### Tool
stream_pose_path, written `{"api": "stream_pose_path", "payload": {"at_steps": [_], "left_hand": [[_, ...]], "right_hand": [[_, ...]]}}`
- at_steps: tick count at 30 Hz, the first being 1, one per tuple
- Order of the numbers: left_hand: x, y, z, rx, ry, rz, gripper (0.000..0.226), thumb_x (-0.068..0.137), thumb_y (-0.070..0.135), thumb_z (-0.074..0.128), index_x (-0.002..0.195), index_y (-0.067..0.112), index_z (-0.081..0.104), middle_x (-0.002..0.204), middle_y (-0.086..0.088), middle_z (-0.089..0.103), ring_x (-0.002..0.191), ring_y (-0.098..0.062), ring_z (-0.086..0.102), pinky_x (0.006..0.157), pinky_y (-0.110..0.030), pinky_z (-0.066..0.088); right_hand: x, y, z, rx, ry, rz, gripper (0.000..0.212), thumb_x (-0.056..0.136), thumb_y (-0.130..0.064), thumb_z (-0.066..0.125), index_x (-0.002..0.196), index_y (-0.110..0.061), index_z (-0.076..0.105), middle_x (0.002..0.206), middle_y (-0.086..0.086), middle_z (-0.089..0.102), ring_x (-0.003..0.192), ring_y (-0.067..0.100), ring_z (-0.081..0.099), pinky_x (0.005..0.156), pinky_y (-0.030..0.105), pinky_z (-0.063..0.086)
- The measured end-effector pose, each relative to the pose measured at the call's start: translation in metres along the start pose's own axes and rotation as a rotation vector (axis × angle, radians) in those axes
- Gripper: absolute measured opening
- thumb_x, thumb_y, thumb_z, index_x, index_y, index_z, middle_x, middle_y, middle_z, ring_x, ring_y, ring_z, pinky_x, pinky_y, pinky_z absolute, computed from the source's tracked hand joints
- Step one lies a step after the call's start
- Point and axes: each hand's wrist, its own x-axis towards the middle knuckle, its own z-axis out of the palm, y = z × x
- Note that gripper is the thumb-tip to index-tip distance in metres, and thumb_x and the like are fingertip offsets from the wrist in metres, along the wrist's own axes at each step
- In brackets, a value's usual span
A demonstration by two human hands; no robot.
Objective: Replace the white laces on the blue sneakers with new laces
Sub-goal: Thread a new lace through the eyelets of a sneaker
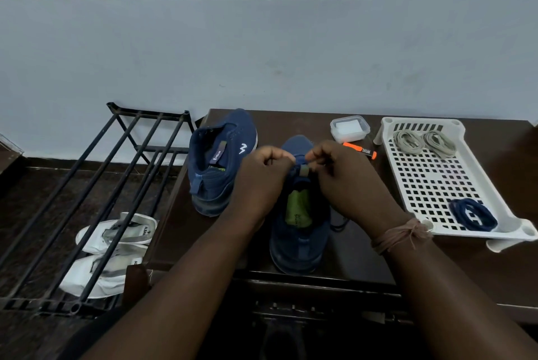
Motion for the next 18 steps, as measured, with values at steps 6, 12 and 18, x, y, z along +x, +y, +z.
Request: {"api": "stream_pose_path", "payload": {"at_steps": [6, 12, 18], "left_hand": [[0.003, 0.017, -0.012, -0.097, -0.060, 0.159, 0.008, 0.095, 0.021, 0.069, 0.094, 0.015, 0.075, 0.074, 0.005, 0.066, 0.064, -0.004, 0.056, 0.062, -0.022, 0.047], [0.005, -0.007, -0.022, 0.366, -0.194, -0.043, 0.018, 0.080, 0.035, 0.084, 0.085, 0.021, 0.073, 0.076, 0.007, 0.072, 0.063, -0.003, 0.064, 0.059, -0.020, 0.049], [0.005, -0.009, -0.022, 0.155, -0.149, -0.213, 0.010, 0.092, 0.011, 0.070, 0.090, 0.002, 0.074, 0.083, -0.012, 0.073, 0.070, -0.019, 0.069, 0.063, -0.026, 0.061]], "right_hand": [[0.000, -0.015, 0.003, 0.459, 0.000, 0.022, 0.009, 0.096, -0.013, 0.062, 0.092, -0.014, 0.070, 0.079, 0.007, 0.074, 0.067, 0.016, 0.065, 0.067, 0.029, 0.053], [0.003, -0.004, -0.001, 0.222, 0.109, -0.034, 0.025, 0.100, -0.023, 0.055, 0.091, -0.007, 0.072, 0.073, 0.004, 0.066, 0.065, 0.008, 0.060, 0.067, 0.028, 0.051], [-0.002, -0.008, 0.011, -0.253, -0.075, -0.056, 0.018, 0.097, -0.026, 0.056, 0.089, -0.018, 0.071, 0.080, -0.004, 0.068, 0.070, 0.009, 0.059, 0.058, 0.014, 0.041]]}}
